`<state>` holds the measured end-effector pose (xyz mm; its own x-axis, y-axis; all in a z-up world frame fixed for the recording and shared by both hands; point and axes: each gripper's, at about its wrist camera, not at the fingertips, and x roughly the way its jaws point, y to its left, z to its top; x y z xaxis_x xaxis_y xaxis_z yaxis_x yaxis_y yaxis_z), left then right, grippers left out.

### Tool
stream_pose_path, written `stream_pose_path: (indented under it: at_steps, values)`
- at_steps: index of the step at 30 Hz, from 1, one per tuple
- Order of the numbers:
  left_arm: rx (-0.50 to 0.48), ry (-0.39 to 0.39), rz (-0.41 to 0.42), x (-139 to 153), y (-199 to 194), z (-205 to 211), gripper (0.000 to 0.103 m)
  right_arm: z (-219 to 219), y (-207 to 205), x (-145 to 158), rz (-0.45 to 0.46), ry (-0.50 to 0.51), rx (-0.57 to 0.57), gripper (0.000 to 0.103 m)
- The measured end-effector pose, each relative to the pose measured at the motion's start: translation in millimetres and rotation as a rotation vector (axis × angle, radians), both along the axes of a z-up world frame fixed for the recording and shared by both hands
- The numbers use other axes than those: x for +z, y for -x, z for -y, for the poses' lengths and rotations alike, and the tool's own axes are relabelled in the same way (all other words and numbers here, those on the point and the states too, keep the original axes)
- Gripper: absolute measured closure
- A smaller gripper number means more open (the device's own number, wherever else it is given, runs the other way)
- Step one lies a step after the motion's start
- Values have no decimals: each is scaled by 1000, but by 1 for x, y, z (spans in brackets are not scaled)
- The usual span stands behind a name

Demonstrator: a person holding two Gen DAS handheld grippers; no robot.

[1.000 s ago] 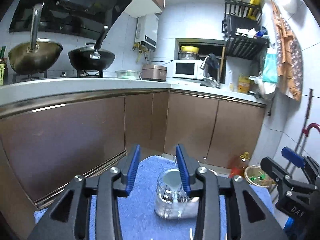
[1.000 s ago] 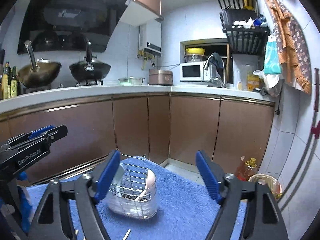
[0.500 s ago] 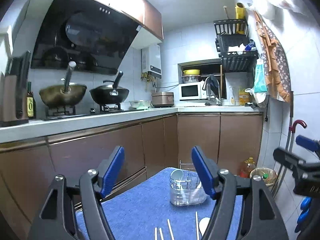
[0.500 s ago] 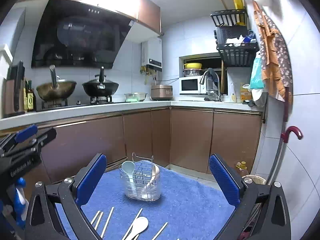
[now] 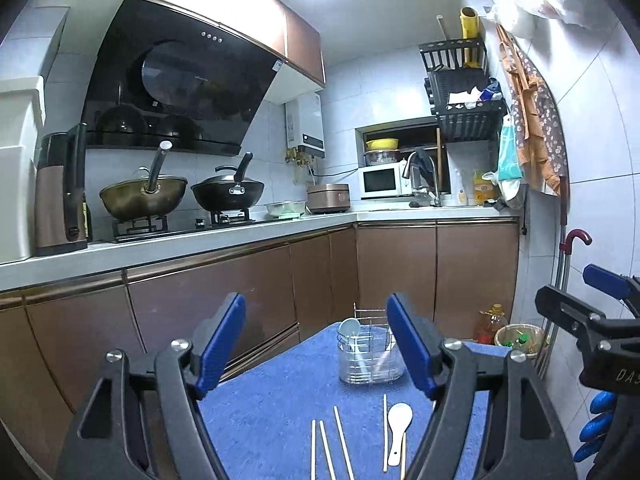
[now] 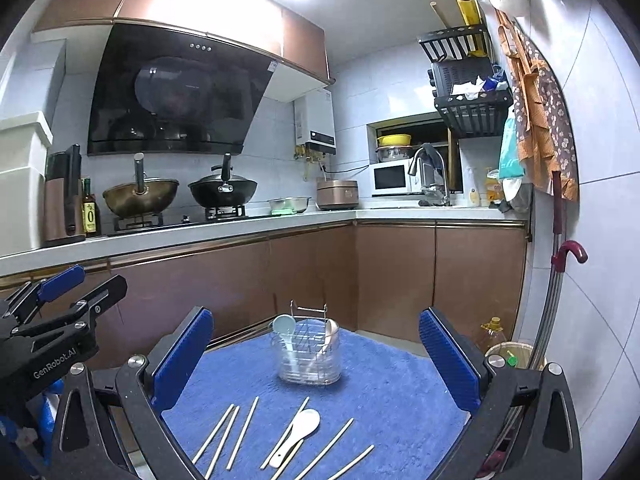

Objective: Organize utensils
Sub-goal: 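Open both tools and withdraw them from the utensil holder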

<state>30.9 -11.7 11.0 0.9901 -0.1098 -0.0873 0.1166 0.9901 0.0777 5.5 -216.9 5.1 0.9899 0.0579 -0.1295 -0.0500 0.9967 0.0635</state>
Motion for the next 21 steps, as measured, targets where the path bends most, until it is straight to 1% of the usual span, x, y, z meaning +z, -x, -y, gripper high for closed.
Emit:
stream_pose_path:
  at_steps: [8, 15, 19, 21]
  values:
    - [33, -31, 3, 1, 18, 1, 31, -3, 11, -6, -28, 5, -5, 0]
    - [55, -44, -5, 1, 24, -2, 31, -3, 12, -8, -58, 4, 10, 0]
    - [53, -43, -34, -3, 19, -4, 31, 0, 8, -12, -85, -8, 22, 0]
    - [54, -30, -68, -6, 11, -9, 31, 4, 4, -15, -110, -18, 29, 0]
